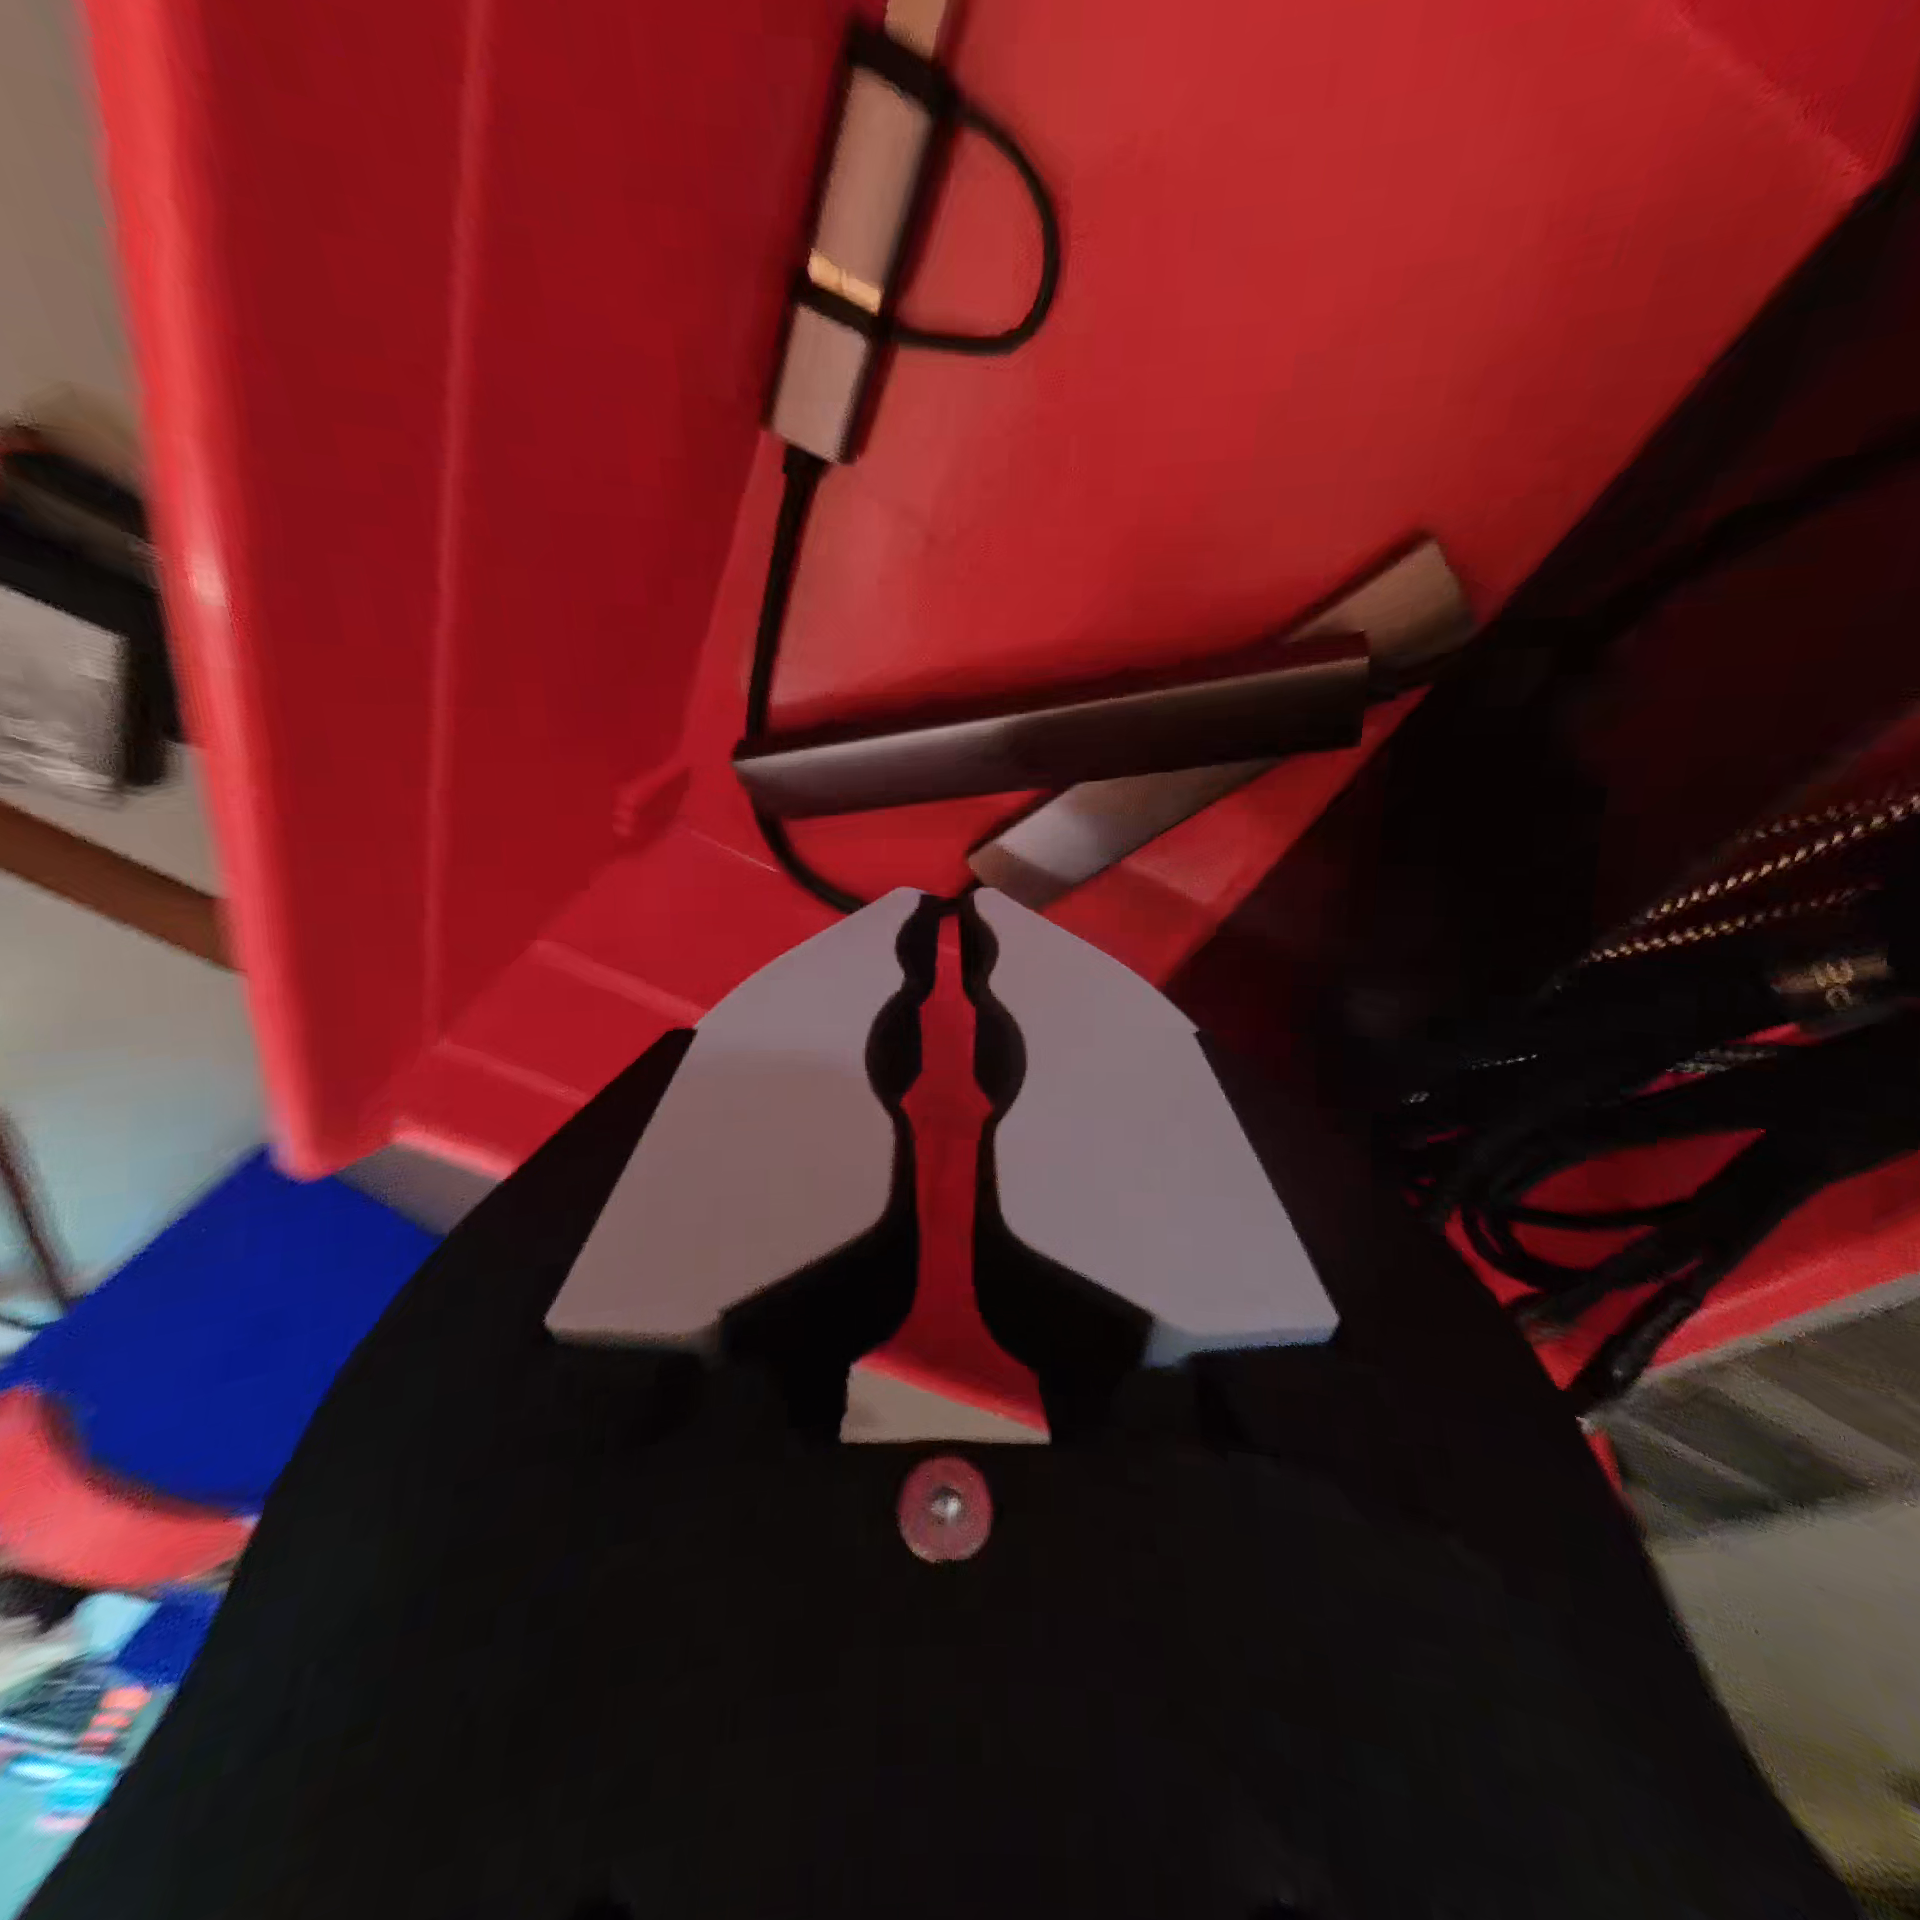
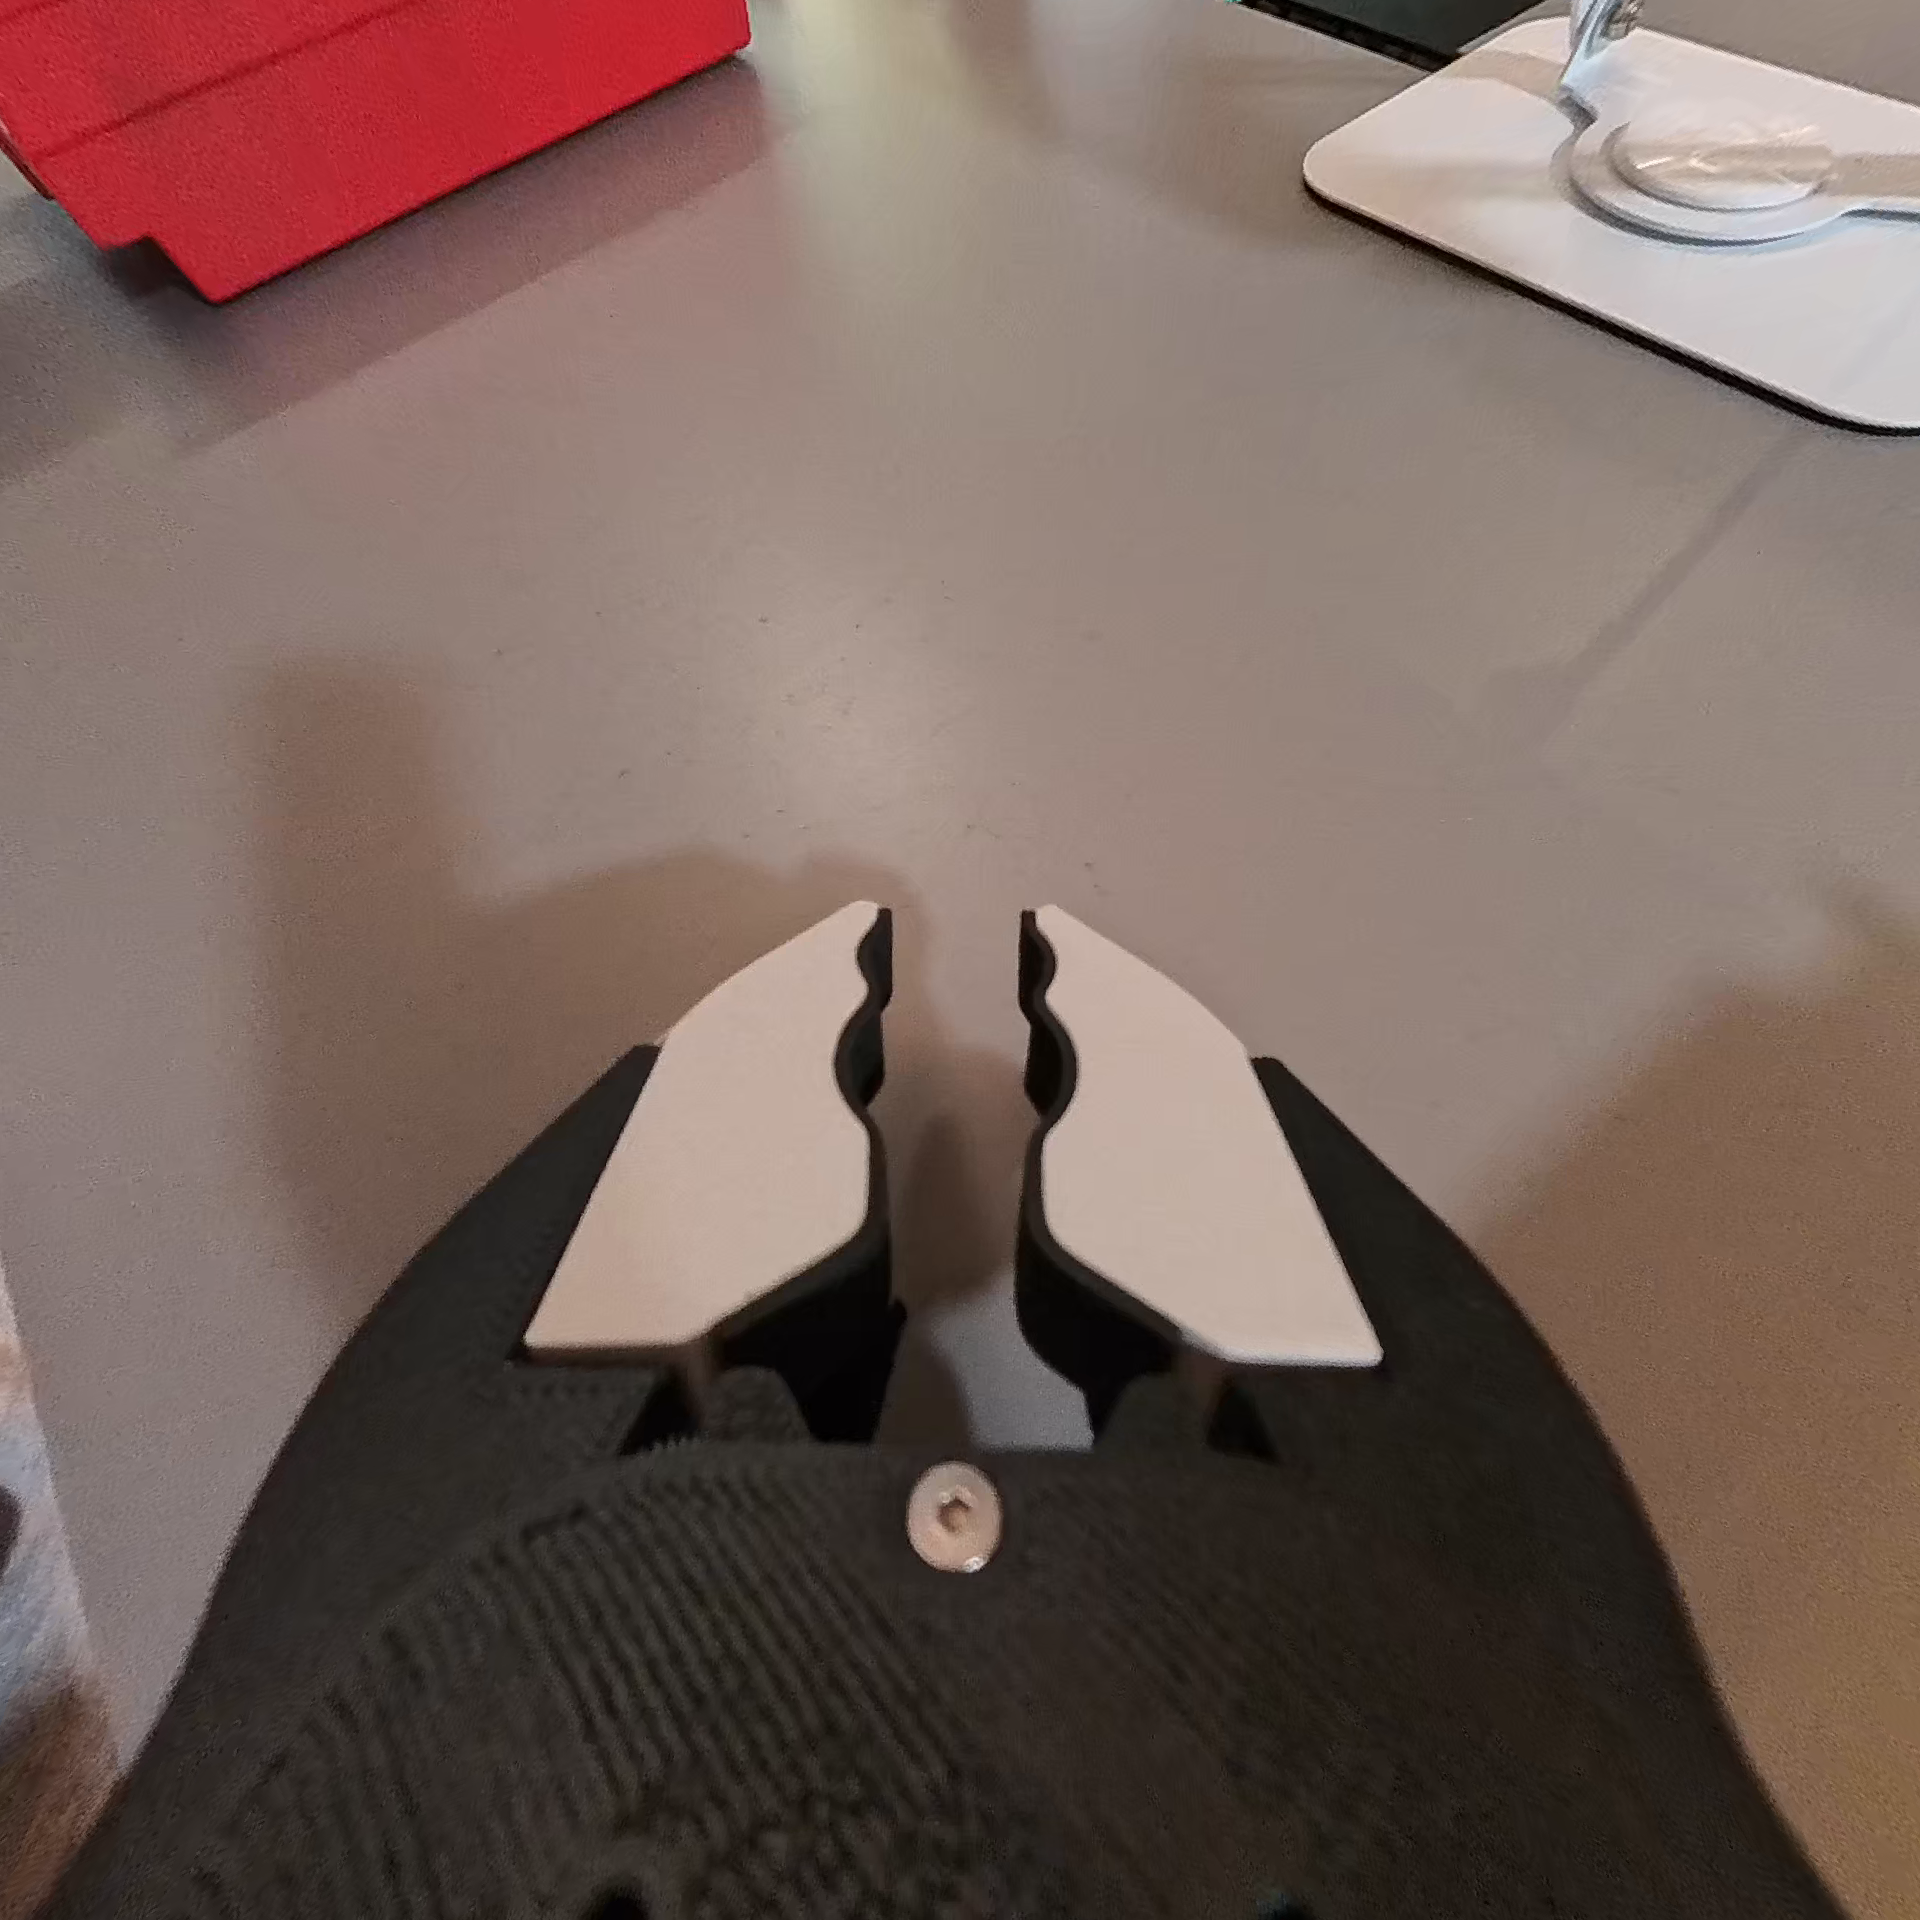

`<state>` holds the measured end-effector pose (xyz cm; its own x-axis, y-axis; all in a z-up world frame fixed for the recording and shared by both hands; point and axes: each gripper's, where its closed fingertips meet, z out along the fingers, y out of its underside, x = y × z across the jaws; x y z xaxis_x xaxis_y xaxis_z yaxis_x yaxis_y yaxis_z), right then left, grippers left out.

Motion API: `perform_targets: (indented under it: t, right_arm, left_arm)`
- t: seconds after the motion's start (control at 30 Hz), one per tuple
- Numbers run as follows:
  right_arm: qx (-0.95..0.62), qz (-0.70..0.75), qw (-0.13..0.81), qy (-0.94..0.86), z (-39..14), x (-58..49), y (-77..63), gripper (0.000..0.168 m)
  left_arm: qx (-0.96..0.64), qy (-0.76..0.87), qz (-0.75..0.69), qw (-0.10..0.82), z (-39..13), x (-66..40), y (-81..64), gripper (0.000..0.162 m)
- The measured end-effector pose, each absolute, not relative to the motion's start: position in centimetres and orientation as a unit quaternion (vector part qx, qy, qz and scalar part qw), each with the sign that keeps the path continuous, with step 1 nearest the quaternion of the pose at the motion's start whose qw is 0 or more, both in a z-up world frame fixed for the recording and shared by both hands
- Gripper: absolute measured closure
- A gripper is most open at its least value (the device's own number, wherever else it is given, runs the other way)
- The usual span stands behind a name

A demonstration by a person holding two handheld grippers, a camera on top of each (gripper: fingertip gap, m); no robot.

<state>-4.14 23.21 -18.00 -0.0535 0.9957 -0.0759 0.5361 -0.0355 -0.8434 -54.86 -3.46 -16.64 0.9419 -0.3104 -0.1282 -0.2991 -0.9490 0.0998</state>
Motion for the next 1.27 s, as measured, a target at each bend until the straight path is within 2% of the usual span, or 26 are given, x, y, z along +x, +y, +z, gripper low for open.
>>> perform_targets:
  t: [0.03,0.1,0.17,0.23,0.3,0.4,0.5,0.6,0.67,0.8,1.07,1.27]
  right_arm:
    - [-0.616,0.372,0.309,-0.622,-18.0,-4.2,23.2,0.145]
    - [-0.619,0.372,0.308,-0.62,-18.0,-4.2,23.4,0.145]
    - [-0.622,0.373,0.306,-0.617,-18.1,-4.2,23.4,0.145]
    - [-0.622,0.376,0.305,-0.615,-18.0,-4.2,23.5,0.145]
    - [-0.622,0.379,0.304,-0.614,-18.0,-4.2,23.5,0.145]
    - [-0.621,0.384,0.301,-0.614,-17.9,-4.1,23.4,0.145]
    - [-0.617,0.39,0.301,-0.613,-17.7,-4.1,23.3,0.145]
    - [-0.615,0.396,0.299,-0.612,-17.6,-4.1,23.3,0.145]
    - [-0.614,0.399,0.299,-0.612,-17.5,-4.1,23.2,0.145]
    - [-0.613,0.399,0.298,-0.613,-17.5,-4.1,23.2,0.145]
    - [-0.618,0.396,0.297,-0.611,-17.7,-4.1,23.3,0.145]
    - [-0.621,0.392,0.296,-0.611,-17.8,-4.1,23.4,0.145]
  left_arm:
    - [0.99,-0.12,-0.041,0.064,-17.5,-54.8,-4.0,0.16]
    - [0.994,0.002,0.025,0.106,-18.9,-54.5,-4.9,0.162]
    - [0.984,0.129,0.093,0.084,-19.5,-53.7,-4.0,0.162]
    - [0.973,0.21,0.077,0.063,-19.7,-54.7,-3.6,0.162]
    - [0.964,0.249,0.058,0.064,-19.8,-55.3,-3.9,0.162]
    - [0.962,0.243,0.065,0.106,-20.2,-54.4,-4.9,0.152]
    - [0.968,0.209,0.067,0.125,-20.2,-53.7,-5.1,0.142]
    - [0.972,0.176,0.056,0.147,-20.1,-53.4,-5.6,0.144]
    - [0.982,0.098,0.063,0.149,-19.8,-52.9,-5.4,0.148]
    - [0.985,-0.083,-0.025,0.148,-19.1,-54.2,-5.5,0.149]
    - [0.929,-0.245,-0.1,0.26,-20.1,-56.3,-8.0,0.131]
    - [0.912,-0.279,-0.127,0.274,-21.1,-57.0,-7.6,0.121]
